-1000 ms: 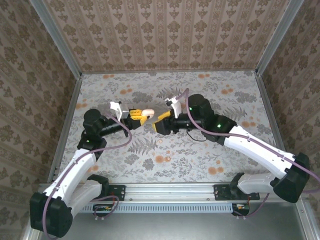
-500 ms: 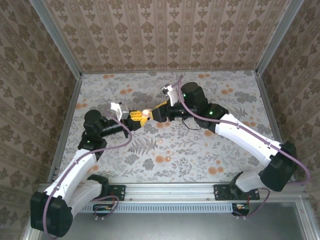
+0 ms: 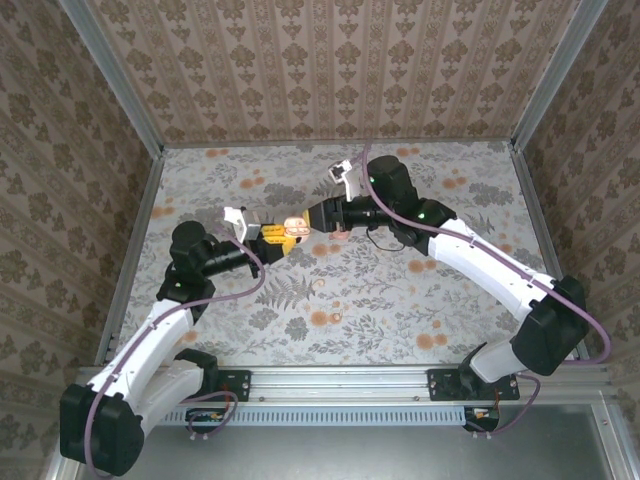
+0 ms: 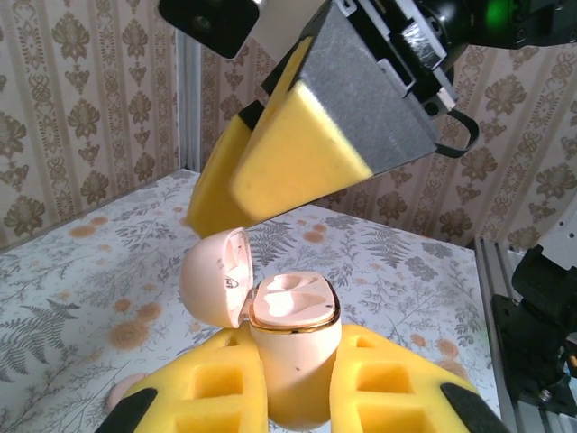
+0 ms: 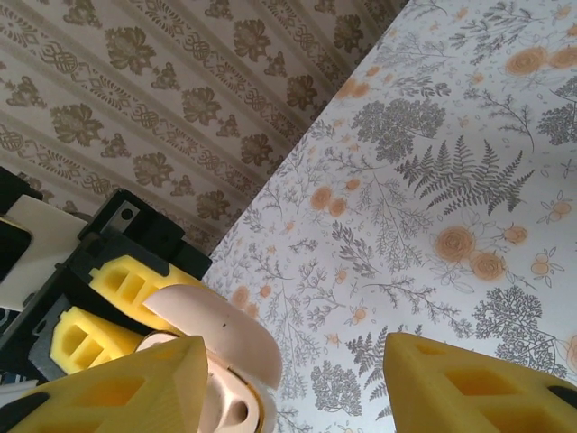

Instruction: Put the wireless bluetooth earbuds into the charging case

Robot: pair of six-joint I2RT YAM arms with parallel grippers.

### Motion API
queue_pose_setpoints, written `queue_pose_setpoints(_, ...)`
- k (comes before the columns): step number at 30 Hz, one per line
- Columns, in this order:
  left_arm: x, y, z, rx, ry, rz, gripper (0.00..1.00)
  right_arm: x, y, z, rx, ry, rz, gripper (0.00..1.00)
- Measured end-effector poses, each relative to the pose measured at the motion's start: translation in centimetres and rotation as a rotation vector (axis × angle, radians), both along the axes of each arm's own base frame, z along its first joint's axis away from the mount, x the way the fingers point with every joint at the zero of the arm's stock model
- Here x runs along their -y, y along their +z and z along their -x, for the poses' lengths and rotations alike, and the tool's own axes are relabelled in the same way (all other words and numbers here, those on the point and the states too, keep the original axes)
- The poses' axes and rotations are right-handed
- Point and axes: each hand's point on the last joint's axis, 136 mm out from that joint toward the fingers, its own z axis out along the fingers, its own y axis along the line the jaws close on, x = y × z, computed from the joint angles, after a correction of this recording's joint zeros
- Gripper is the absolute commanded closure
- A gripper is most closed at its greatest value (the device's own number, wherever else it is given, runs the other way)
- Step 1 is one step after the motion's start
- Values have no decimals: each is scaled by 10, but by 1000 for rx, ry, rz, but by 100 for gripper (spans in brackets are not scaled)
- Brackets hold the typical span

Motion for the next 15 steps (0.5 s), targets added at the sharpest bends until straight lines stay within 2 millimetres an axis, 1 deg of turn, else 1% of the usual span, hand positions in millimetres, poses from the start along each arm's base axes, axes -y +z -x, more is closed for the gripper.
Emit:
queue_pose_setpoints(4,-3,-5,-7,-14,42,-6,100,6,5,8,-10,0,5,45)
queue_pose_setpoints(7,-9,-14,-15,-33,92,-14,100,15,8,18,-20,-10,14,45)
queue_pose_setpoints(9,-15,-19,-22,-46,132,-20,100,23,6,22,-31,-39,32,47)
queue_pose_setpoints(11,-20,-25,-28,-58,172,-25,100,30,-1,22,-54,-80,60,49)
queue_pose_setpoints(13,-26,-30,-33,-69,211,-28,100,35,-14,20,-80,-109,91,50)
queue_pose_setpoints(15,-32,-34,-35,-80,245,-29,100,37,-33,19,-119,-122,127,51)
